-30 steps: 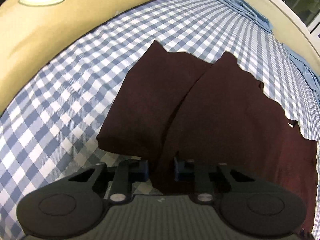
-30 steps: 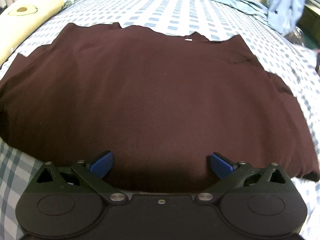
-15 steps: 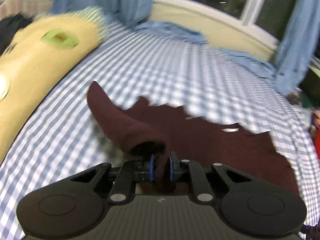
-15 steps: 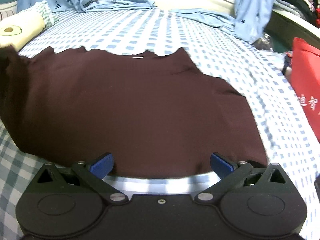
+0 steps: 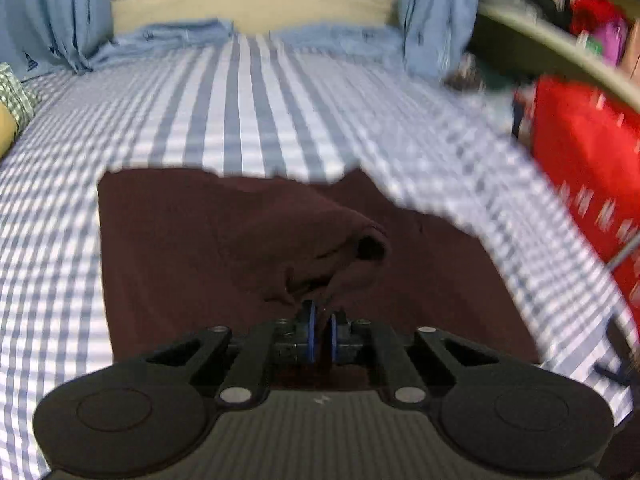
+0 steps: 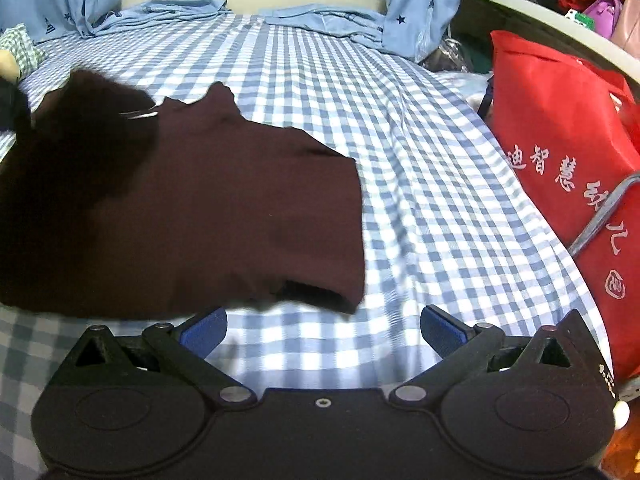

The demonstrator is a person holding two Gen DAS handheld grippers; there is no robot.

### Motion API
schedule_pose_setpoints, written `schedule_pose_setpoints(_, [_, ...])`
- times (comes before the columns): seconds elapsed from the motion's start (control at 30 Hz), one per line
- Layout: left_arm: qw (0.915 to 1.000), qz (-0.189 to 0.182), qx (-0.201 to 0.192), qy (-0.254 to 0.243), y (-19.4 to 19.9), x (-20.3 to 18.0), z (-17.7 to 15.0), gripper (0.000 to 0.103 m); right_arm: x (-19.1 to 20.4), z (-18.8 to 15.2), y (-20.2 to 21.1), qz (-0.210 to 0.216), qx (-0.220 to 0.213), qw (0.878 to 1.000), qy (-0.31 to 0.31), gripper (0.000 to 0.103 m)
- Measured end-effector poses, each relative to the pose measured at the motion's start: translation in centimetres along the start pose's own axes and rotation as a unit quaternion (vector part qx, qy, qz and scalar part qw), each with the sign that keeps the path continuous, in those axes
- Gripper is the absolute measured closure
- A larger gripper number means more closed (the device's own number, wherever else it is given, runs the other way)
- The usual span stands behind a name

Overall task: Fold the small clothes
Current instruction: 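Grasp the side edge with the left gripper, fold it inward, open, then reach the right gripper to the other side edge and close on it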

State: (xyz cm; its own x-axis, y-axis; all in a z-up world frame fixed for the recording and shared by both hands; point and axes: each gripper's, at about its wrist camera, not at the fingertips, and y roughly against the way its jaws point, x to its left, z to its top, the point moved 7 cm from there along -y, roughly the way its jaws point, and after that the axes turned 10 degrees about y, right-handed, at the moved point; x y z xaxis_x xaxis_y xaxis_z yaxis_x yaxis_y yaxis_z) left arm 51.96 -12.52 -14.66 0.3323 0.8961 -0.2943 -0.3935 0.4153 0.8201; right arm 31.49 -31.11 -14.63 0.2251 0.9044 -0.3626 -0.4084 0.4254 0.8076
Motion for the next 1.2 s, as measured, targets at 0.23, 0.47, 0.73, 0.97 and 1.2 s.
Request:
schedule_pose_setpoints(0.23, [0.9994, 0.022, 0.023, 0.014, 0.1, 0.5, -2.7, 0.077, -1.6, 2.3, -2.2, 0.046, -0.014, 0.998, 0.030, 0.000])
schedule_pose_setpoints(0.47, [0.9971, 0.073, -0.007, -0.019, 2.6, 0.3, -4.4, 0.015, 1.0, 8.0, -4.7, 0.140, -0.032, 0.988, 0.054, 0.001])
schedule_pose_setpoints(0.73, [0.9873, 0.155, -0.006, -0.037, 3.5, 3.6, -6.7, 0.009, 8.3, 14.5, -7.5, 0.340, 0.005, 0.940, 0.011, 0.001])
schedule_pose_setpoints(0.97, [0.9763, 0.199, 0.025, -0.083, 1.6, 3.6, -6.5, 0.005, 13.0, 17.5, -10.1, 0.385, 0.046, 0.922, -0.009, 0.004])
schedule_pose_setpoints(1.2, [0.9654, 0.203, 0.037, -0.160, 0.3, 2.7, -6.5, 0.023, 14.3, 17.8, -12.3, 0.379, 0.074, 0.922, 0.011, 0.028])
